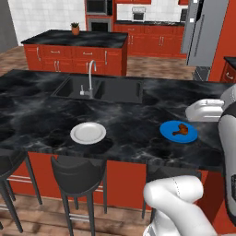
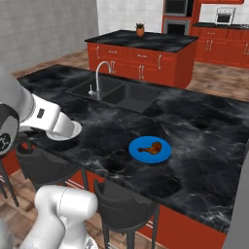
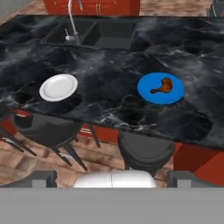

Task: Transport the chicken drumstick and squash to the fridge. Place the chicken drumstick on the rack containing meat and place the squash on the rack containing the vegetable, ensuring meats and vegetables are on different racks.

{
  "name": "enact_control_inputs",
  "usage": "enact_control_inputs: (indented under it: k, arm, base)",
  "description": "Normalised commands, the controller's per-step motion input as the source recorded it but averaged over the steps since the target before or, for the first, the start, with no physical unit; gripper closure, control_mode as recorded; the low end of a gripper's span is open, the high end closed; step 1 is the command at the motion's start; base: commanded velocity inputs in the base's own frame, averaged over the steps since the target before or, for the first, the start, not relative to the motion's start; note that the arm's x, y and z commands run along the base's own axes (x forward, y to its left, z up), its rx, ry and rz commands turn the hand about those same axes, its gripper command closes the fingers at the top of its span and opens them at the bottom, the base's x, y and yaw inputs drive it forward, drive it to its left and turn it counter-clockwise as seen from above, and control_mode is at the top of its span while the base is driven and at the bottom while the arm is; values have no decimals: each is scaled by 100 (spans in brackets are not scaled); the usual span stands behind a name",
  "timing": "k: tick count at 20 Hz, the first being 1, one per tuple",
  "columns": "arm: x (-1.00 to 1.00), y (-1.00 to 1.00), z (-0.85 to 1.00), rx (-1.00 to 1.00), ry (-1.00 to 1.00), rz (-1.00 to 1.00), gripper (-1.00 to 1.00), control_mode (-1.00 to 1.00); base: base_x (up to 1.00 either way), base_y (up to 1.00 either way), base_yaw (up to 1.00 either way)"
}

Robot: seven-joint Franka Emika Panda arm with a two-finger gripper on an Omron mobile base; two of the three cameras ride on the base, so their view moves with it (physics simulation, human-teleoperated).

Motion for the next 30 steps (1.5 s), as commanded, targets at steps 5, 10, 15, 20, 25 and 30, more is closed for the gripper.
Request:
enact_control_inputs:
  k: [5,10,15,20,25,30]
  arm:
    - [32,-58,-16,3,20,-38,-100,-100]
    - [45,-50,-36,4,28,-41,-100,-100]
    - [72,-62,-81,1,12,-17,-100,-100]
    - [71,-79,-84,14,24,-1,-100,-100]
    - [78,-56,-72,12,27,-1,-100,-100]
    - [71,-3,-47,0,19,-19,-100,-100]
  base:
    - [0,0,0]
    - [0,0,0]
    - [0,0,0]
    - [0,0,0]
    - [0,0,0]
    - [0,0,0]
